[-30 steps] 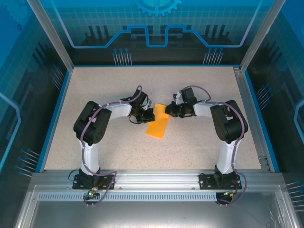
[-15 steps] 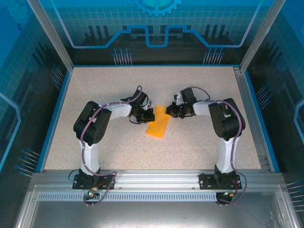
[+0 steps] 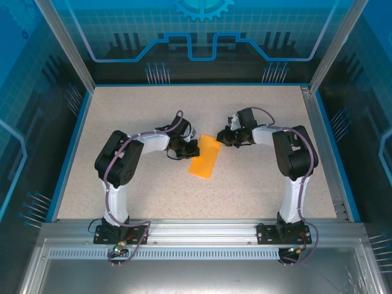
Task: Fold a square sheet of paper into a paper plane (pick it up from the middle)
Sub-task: Fold the square sheet of paper in half at the center of the table.
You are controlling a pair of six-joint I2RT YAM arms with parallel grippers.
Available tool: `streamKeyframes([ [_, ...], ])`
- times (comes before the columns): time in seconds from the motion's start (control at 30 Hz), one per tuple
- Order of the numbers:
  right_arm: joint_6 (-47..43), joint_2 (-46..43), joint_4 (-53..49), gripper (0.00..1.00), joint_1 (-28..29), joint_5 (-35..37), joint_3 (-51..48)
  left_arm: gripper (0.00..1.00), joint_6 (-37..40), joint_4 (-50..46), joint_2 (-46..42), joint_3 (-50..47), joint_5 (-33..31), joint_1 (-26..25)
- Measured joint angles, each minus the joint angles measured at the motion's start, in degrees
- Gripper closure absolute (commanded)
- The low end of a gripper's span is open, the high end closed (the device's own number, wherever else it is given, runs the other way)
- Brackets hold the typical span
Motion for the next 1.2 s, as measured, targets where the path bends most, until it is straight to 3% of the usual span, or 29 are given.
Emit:
streamKeyframes([
  [0.43, 0.7, 2.1, -9.5, 0.92, -0.2, 1.1, 5.7, 1.0, 0.0, 0.6, 0.0, -0.2, 0.2, 0.0],
  [1.2, 3.0, 4.1, -6.1, 0.92, -1.8, -0.9, 4.7, 1.0, 0.0, 0.9, 0.0, -0.3, 0.7, 0.0],
])
